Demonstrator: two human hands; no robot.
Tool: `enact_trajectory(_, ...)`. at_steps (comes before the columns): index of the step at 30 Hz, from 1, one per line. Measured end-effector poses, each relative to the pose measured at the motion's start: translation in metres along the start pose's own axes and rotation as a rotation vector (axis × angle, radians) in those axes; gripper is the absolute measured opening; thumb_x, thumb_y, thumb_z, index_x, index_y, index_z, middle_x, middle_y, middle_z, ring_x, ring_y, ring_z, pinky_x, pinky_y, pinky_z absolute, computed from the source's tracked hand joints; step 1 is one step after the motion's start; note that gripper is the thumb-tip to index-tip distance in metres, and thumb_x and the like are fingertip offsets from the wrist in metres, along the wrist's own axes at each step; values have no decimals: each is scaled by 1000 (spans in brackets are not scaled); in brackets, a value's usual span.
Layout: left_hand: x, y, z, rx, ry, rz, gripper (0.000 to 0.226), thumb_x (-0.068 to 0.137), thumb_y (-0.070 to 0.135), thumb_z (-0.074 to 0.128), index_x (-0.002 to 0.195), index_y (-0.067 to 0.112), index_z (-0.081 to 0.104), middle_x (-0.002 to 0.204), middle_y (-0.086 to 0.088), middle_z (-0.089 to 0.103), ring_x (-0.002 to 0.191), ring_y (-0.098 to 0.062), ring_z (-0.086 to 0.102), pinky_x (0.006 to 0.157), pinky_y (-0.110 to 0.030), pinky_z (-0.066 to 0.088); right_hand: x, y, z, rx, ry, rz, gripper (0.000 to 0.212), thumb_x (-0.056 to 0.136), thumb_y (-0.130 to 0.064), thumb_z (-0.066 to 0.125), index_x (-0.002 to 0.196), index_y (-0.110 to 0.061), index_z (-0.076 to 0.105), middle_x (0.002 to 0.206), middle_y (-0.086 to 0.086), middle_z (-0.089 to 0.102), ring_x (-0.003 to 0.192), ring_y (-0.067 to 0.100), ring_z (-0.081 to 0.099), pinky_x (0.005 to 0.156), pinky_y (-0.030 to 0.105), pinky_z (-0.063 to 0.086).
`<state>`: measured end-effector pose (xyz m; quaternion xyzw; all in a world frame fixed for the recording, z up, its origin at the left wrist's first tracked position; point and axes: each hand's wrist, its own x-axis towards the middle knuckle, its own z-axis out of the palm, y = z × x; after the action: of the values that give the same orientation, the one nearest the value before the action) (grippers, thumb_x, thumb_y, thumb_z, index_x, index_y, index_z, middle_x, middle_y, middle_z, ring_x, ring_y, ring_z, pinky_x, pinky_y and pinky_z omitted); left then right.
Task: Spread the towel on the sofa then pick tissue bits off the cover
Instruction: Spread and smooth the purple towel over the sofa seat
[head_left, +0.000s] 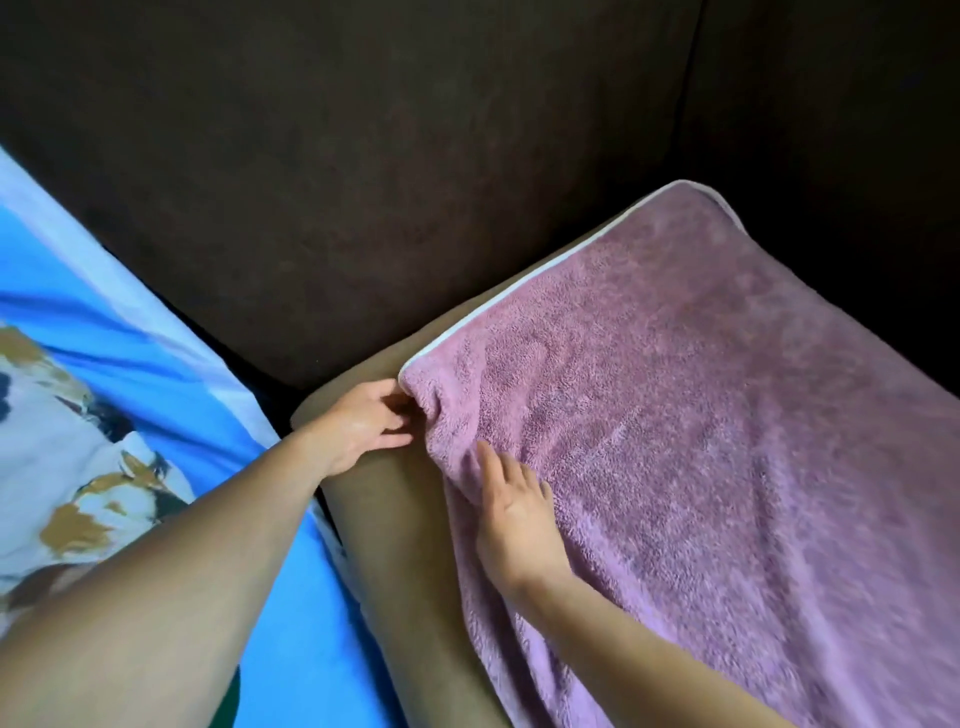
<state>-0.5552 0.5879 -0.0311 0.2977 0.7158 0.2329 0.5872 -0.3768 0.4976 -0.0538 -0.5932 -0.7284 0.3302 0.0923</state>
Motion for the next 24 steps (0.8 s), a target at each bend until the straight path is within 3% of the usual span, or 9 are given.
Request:
enact_trajectory(4, 2, -7, 15, 132, 102, 147, 20, 84, 1, 61, 96, 18, 61, 96, 0, 61, 86, -11, 54, 70, -23, 44, -21, 11, -4, -27, 97, -70, 39, 95, -15, 36, 134, -17, 33, 133, 7, 41, 115, 28, 42, 101, 38, 36)
enact_trajectory(7, 11, -12, 37, 154, 185, 232, 17, 85, 6, 61, 94, 19, 62, 99, -2, 64, 88, -13, 56, 74, -25, 43, -48, 3, -2, -196, 233, -218, 23, 82, -15, 43, 102, -19, 53, 102, 6, 56, 87, 28, 51, 76, 38, 42)
enact_trajectory(10, 16, -2, 46, 33, 364, 264, 12, 88, 14, 50, 90, 23, 58, 94, 1, 62, 79, -9, 53, 68, -23, 40, -73, -6, 14, -309, 155, -430, 6, 75, -29, 54, 76, -23, 54, 74, -3, 58, 70, 19, 49, 65, 30, 34)
enact_trajectory(12, 14, 10, 34, 65, 525, 369, 12, 87, 18, 47, 75, 18, 49, 74, 2, 52, 72, -15, 46, 57, -21, 37, -83, -7, 26, -369, 13, -345, 30, 59, -48, 69, 76, -25, 62, 70, -5, 62, 64, 16, 56, 61, 26, 46)
enact_trajectory(14, 9, 17, 11, 314, 632, 459, 17, 87, 19, 47, 72, 14, 39, 66, -1, 46, 68, -22, 43, 56, -29, 35, -88, -9, 29, -421, -104, -196, 56, 42, -58, 74, 84, -21, 68, 75, 0, 67, 60, 18, 60, 56, 24, 51)
enact_trajectory(17, 1, 18, -18, 776, 634, 448, 14, 88, 21, 45, 80, 12, 38, 74, -15, 54, 68, -31, 46, 62, -38, 39, -87, -14, 29, -451, -63, -70, 31, 67, -38, 53, 83, -18, 70, 72, 4, 67, 57, 20, 61, 50, 27, 50)
enact_trajectory(19, -1, 16, -26, 865, 650, 421, 16, 88, 21, 46, 77, 12, 39, 73, -14, 53, 69, -32, 45, 62, -37, 38, -83, -18, 29, -400, -86, -13, 23, 67, -26, 45, 68, -15, 66, 63, 4, 62, 52, 19, 60, 43, 26, 48)
enact_trajectory(22, 8, 10, -27, 594, 604, 308, 20, 87, 20, 47, 69, 13, 40, 72, -6, 50, 75, -25, 46, 66, -34, 37, -72, -22, 20, -329, -133, 59, 19, 53, -21, 73, 64, -11, 62, 60, 8, 61, 50, 21, 62, 37, 26, 47)
enact_trajectory(24, 16, 8, -24, 264, 504, 177, 12, 89, 20, 45, 82, 10, 48, 86, -11, 54, 83, -24, 52, 70, -33, 43, -66, -20, 17, -169, -99, 129, 16, 78, -20, 61, 91, -12, 57, 90, 12, 64, 78, 31, 66, 57, 35, 53)
